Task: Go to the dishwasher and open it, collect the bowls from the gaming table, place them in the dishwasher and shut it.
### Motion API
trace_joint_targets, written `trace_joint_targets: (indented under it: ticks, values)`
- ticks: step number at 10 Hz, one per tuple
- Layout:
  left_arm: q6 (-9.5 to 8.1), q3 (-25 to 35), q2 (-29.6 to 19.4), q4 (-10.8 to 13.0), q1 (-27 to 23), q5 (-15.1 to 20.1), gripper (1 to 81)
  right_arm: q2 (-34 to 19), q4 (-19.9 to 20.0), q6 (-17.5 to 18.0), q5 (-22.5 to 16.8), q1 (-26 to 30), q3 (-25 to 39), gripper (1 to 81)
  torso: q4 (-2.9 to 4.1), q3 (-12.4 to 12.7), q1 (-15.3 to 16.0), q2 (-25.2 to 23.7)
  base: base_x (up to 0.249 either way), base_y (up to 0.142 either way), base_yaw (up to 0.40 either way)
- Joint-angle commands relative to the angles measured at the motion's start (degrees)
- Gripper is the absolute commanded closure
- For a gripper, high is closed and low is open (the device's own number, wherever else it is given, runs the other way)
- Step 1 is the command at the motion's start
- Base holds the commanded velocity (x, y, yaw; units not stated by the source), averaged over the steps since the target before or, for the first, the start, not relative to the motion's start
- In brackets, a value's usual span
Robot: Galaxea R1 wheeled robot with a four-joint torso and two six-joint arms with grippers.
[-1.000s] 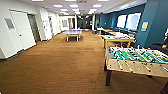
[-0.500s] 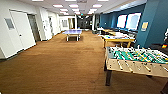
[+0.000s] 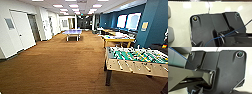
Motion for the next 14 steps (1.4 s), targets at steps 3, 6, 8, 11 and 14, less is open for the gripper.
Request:
trace_joint_targets:
  ticks: [3, 6, 8, 11, 14]
  values:
    - [0.09, 0.1, -0.9, 0.0, -2.6, 2.6, 1.0, -0.1, -0.9, -0.3, -2.5, 2.1, 0.2, 1.0, 0.00, 0.0, 0.0, 0.0, 0.080, 0.000, 0.000]
    - [0.09, 0.1, -0.9, 0.0, -2.5, 2.6, 1.0, -0.1, -0.9, -0.3, -2.5, 2.0, 0.2, 1.0, 0.00, 0.0, 0.0, 0.0, 0.098, 0.000, 0.000]
    - [0.09, 0.1, -0.9, 0.0, -2.5, 2.6, 1.0, -0.1, -0.9, -0.3, -2.5, 2.0, 0.2, 1.0, 0.00, 0.0, 0.0, 0.0, 0.113, 0.000, 0.000]
    - [0.09, 0.1, -0.9, 0.0, -2.5, 2.6, 1.0, -0.1, -1.0, -0.3, -2.4, 1.9, 0.2, 1.0, 0.00, 0.0, 0.0, 0.0, 0.114, 0.000, 0.000]
    - [0.09, 0.1, -0.8, 0.1, -2.5, 2.6, 1.0, -0.1, -0.9, -0.3, -2.4, 1.7, 0.2, 1.0, 0.00, 0.0, 0.0, 0.0, 0.114, 0.000, 0.000]
